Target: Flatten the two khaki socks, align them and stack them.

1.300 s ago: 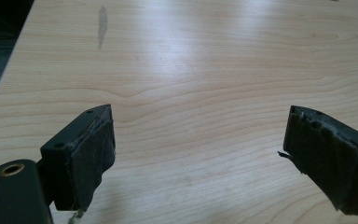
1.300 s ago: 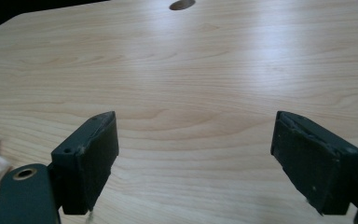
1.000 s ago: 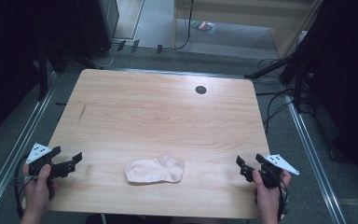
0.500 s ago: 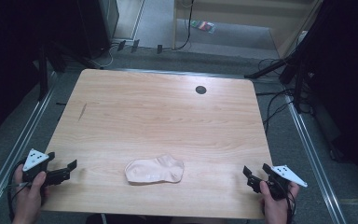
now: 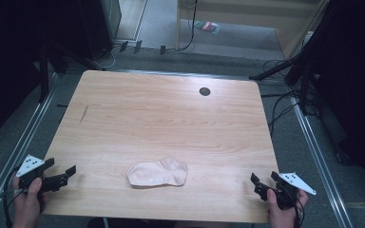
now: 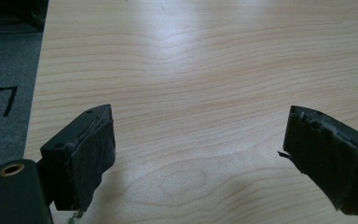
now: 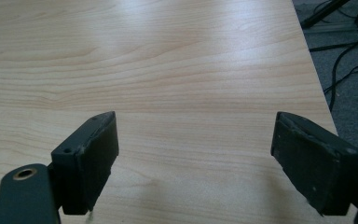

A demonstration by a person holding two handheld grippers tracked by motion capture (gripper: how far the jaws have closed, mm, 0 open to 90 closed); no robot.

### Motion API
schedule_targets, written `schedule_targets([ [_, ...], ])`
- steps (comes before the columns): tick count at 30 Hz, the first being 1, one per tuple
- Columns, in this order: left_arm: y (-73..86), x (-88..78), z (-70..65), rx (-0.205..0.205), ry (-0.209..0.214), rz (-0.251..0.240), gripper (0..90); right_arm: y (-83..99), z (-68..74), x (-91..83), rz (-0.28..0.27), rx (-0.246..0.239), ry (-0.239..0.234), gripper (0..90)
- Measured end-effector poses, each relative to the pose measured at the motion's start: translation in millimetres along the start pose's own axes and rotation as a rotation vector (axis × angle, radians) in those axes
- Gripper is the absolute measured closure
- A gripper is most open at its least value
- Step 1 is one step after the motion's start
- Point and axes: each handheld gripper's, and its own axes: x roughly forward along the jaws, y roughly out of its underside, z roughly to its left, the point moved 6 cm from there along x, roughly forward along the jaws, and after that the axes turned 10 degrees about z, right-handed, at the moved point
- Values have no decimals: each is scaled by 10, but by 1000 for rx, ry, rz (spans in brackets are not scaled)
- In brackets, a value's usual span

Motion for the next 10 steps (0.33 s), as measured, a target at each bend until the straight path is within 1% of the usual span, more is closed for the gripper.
schedule_targets([
  [2, 1, 2, -2, 4, -1, 7, 96, 0, -3, 1, 1, 4, -4, 152],
  [5, -1, 19, -24, 23, -5, 16, 96, 0, -12, 2, 2, 12, -4, 154],
  [10, -7, 33, -17, 19, -8, 27, 95, 0, -14, 7, 9, 19, -2, 151],
])
